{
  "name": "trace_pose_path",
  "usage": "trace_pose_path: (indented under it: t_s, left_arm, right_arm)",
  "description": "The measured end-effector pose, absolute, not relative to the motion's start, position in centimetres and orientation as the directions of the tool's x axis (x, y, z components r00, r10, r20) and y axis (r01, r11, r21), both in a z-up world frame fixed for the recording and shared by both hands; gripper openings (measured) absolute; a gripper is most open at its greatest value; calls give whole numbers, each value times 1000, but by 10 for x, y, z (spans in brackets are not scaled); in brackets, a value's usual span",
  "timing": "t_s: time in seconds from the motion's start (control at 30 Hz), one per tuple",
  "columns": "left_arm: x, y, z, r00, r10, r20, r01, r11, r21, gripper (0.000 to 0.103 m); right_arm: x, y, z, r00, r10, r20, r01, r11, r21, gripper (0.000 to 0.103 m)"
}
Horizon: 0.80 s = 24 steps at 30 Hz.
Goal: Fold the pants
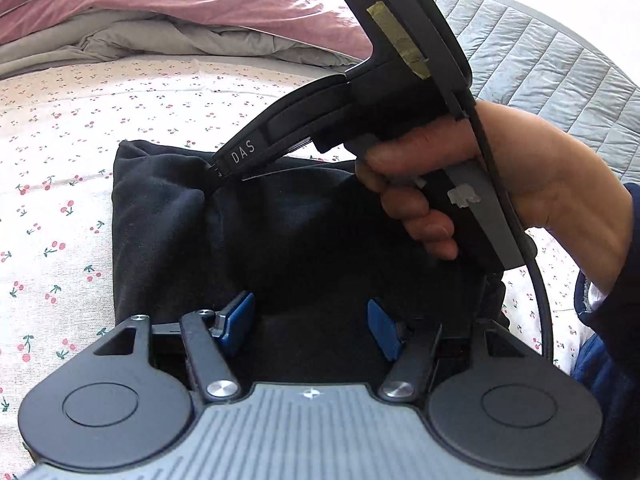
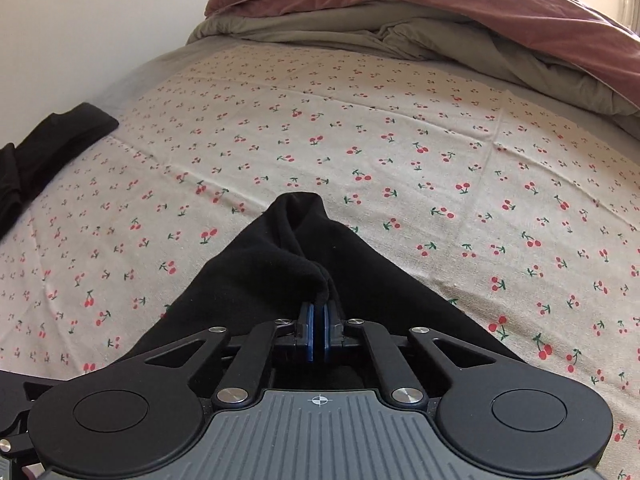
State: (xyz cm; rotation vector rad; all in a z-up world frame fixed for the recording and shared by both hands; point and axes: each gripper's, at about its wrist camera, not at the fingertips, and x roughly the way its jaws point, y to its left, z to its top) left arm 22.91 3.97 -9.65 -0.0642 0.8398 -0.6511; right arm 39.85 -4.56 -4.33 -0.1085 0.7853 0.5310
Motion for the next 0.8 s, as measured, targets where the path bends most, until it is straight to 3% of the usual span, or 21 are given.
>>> trace_pose_path:
  t_s: [0.07, 0.13, 0.17, 0.27, 0.43, 0.57, 0.8]
  left_arm:
    - [230, 41, -95, 472, -569, -673, 521, 796, -308, 65]
    - [237, 53, -90, 450, -605, -657, 516, 777, -361, 65]
    - [243, 65, -87, 452, -628, -634, 484, 769, -418, 65]
    - [253, 100, -74, 508, -667, -545, 414, 744, -525, 65]
    - [274, 114, -68, 583, -646, -494, 342, 745, -572, 65]
    - [289, 92, -69, 603, -627, -493, 366, 767, -527, 66]
    - [318, 57, -90, 608, -530, -591, 308, 844, -440, 65]
  right_arm:
    - [401, -49, -46, 575, 421, -702, -493, 863, 114, 4]
    - [396, -63, -46, 578, 437, -689, -470, 869, 156, 28]
    - [389, -71, -41, 600, 420, -681, -433, 886, 164, 45]
    - [348, -105, -24, 670, 448, -592, -389, 891, 234, 59]
    - [300, -130, -36, 698, 360, -619, -356, 925, 136, 60]
    - [298, -141, -49, 704, 379, -601, -318, 924, 210, 60]
    - [286, -128, -52, 694, 345, -632, -314, 935, 166, 60]
